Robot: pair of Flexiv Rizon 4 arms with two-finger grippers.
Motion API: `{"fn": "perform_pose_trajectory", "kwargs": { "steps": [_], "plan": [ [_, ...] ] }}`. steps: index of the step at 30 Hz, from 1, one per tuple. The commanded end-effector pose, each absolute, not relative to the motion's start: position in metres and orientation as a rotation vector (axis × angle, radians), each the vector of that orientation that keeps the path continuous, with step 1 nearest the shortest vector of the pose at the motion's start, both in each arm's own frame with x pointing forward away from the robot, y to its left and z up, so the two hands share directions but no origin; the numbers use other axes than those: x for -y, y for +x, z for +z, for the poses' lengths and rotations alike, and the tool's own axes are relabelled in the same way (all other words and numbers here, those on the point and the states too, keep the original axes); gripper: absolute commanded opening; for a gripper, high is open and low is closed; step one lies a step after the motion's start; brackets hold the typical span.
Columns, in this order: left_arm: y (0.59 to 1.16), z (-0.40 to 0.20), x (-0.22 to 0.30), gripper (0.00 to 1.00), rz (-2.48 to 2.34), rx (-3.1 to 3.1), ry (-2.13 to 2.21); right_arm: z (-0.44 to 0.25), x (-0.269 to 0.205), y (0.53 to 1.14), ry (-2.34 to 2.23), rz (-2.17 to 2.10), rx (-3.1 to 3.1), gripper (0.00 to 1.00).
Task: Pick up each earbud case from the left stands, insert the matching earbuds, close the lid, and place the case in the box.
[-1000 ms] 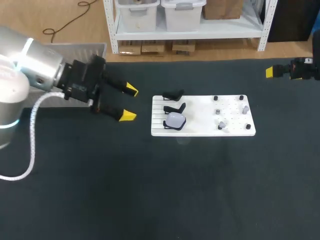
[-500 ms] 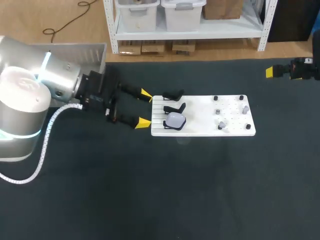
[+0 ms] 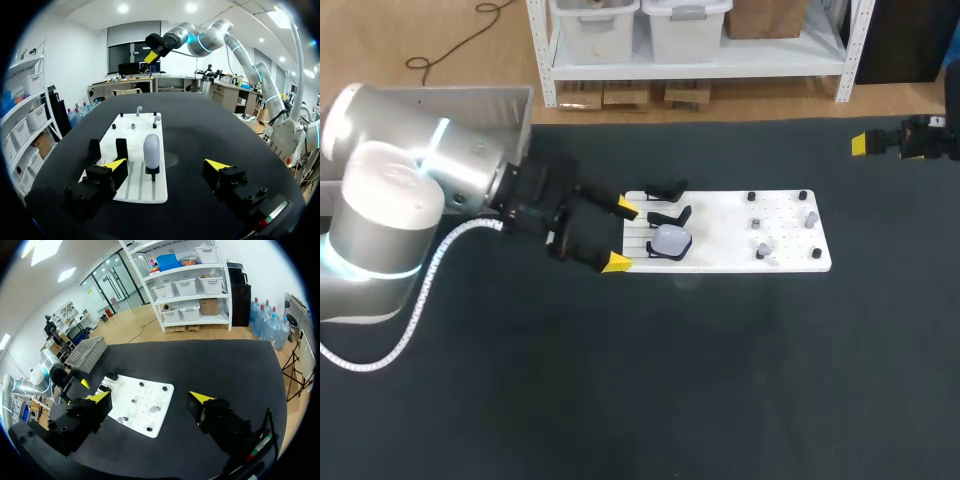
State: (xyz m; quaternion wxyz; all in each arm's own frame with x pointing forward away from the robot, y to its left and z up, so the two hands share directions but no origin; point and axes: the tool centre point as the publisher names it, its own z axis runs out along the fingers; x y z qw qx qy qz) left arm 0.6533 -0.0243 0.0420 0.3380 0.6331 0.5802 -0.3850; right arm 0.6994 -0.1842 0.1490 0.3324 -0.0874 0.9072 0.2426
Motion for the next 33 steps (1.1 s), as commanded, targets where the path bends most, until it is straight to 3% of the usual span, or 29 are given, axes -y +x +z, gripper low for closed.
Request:
{"fn": "perform_pose_trajectory", "kwargs": {
  "steps": [1, 9, 19, 33],
  "plan": [
    [0.659, 0.036, 0.031, 1.0, -1.015, -1.507, 1.657, 0.149, 0.184, 0.699, -0.229, 0.634, -2.371, 1.0],
    [0.66, 0.029, 0.038, 1.0, -1.023, -1.516, 1.657, 0.149, 0.184, 0.699, -0.229, 0.634, -2.371, 1.0],
    [0.663, 0.028, 0.049, 0.82, -1.024, -1.525, 1.62, 0.149, 0.184, 0.699, -0.229, 0.634, -2.371, 1.0],
    [0.661, 0.02, 0.056, 0.64, -1.004, -1.51, 1.603, 0.149, 0.184, 0.699, -0.229, 0.634, -2.371, 1.0]
  ]
}}
